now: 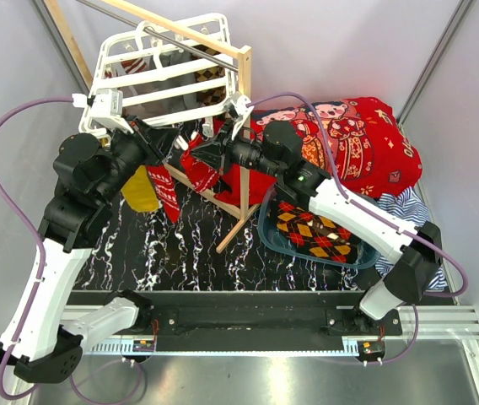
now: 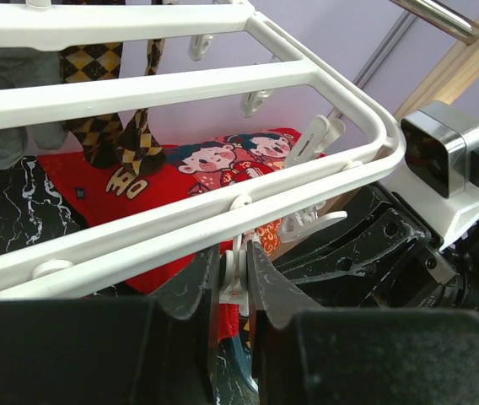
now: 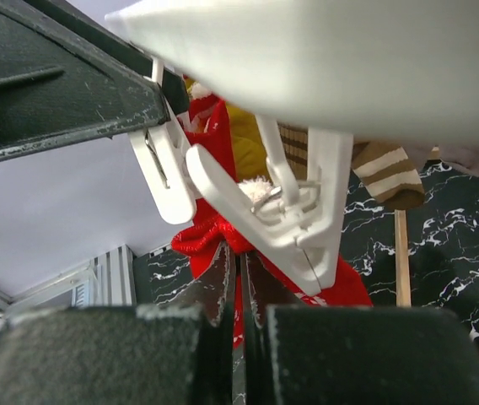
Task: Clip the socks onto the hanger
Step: Clamp the sock onto the hanger.
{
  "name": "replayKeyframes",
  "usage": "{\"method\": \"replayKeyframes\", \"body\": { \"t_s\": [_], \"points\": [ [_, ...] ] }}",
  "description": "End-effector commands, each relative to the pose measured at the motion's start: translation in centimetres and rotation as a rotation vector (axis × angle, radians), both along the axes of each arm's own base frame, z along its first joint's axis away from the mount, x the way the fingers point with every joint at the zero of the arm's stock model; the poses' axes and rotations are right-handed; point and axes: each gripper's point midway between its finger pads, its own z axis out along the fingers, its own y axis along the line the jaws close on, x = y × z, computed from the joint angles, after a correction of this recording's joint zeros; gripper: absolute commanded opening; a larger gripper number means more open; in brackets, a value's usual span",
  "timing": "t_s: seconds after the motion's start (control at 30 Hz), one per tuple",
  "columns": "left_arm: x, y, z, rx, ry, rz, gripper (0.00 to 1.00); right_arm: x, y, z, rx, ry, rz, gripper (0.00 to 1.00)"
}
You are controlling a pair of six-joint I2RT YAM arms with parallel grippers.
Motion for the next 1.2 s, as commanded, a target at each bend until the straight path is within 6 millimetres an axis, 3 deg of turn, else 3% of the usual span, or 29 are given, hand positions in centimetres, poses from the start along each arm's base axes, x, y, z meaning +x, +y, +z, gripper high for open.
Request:
{"method": "replayKeyframes", "body": {
  "t_s": [0.0, 0.5, 1.17],
  "points": [
    [-0.6, -0.6, 0.5, 0.003, -0.034, -0.045, 0.05, 0.5, -0.3, 3.1, 0.056, -0.034, -0.036, 0.00],
    [-1.4, -1.3, 0.0, 0.058, -0.065, -0.113, 0.05, 0.8, -0.2, 4.1, 0.060, -0.046, -0.043, 0.00],
    [-0.9, -0.7, -0.9, 0.151, -0.081, -0.093, 0.04, -0.8, -0.6, 6.5, 0.105, -0.069, 0.007, 0.00]
  ]
}}
